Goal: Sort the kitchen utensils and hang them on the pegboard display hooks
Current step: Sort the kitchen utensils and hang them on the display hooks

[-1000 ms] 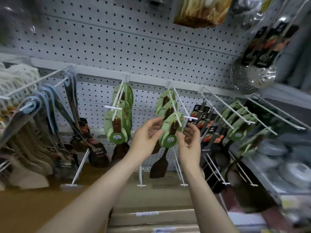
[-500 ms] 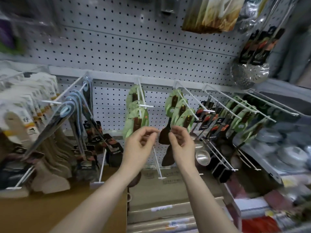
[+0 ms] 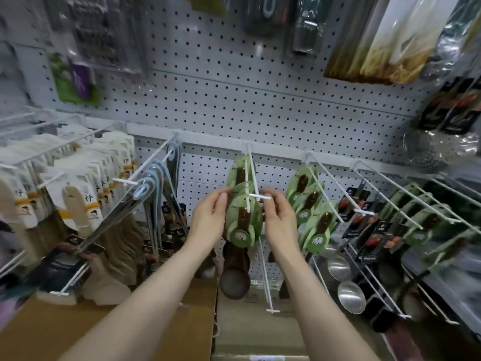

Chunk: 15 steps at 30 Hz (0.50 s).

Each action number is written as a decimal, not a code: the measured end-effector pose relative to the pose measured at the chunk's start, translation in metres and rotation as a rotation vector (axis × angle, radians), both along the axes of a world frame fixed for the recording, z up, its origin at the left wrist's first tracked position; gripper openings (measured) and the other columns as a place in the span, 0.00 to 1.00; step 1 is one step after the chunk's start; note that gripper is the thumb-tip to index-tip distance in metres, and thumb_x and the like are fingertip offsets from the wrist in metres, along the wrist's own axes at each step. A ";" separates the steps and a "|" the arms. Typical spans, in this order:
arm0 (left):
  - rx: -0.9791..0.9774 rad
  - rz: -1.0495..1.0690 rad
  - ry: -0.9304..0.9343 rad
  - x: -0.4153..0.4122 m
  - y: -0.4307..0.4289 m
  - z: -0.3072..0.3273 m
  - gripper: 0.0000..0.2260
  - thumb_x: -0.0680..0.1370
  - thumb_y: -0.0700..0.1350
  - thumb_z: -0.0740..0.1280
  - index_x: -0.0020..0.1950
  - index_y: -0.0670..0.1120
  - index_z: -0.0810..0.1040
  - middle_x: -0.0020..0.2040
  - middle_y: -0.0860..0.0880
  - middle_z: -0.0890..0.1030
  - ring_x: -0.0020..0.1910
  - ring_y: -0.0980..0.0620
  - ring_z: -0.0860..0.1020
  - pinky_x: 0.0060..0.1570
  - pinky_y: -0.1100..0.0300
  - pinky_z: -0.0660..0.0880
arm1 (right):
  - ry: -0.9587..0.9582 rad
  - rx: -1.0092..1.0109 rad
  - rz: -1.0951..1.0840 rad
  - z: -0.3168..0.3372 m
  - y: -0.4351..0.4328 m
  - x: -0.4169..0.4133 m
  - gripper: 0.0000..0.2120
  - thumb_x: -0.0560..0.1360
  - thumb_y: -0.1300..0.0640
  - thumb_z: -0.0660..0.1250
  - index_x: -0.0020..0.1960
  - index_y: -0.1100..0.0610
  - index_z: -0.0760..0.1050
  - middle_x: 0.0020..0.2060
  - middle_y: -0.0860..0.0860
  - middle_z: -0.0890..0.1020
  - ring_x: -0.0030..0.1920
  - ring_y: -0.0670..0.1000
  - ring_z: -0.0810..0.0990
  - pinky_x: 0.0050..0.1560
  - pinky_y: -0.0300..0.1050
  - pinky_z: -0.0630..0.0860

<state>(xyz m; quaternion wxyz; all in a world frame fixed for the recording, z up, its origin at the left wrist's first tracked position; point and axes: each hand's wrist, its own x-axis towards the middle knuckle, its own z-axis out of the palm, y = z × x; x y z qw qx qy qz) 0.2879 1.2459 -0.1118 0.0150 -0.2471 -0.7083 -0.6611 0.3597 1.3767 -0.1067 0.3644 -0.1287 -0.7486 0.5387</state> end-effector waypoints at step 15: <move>0.022 -0.055 -0.063 -0.037 0.015 0.021 0.10 0.77 0.41 0.68 0.51 0.55 0.83 0.49 0.54 0.83 0.47 0.52 0.83 0.53 0.55 0.80 | -0.096 -0.149 0.284 0.015 0.031 -0.025 0.08 0.78 0.56 0.68 0.52 0.56 0.84 0.45 0.50 0.87 0.48 0.49 0.84 0.50 0.44 0.80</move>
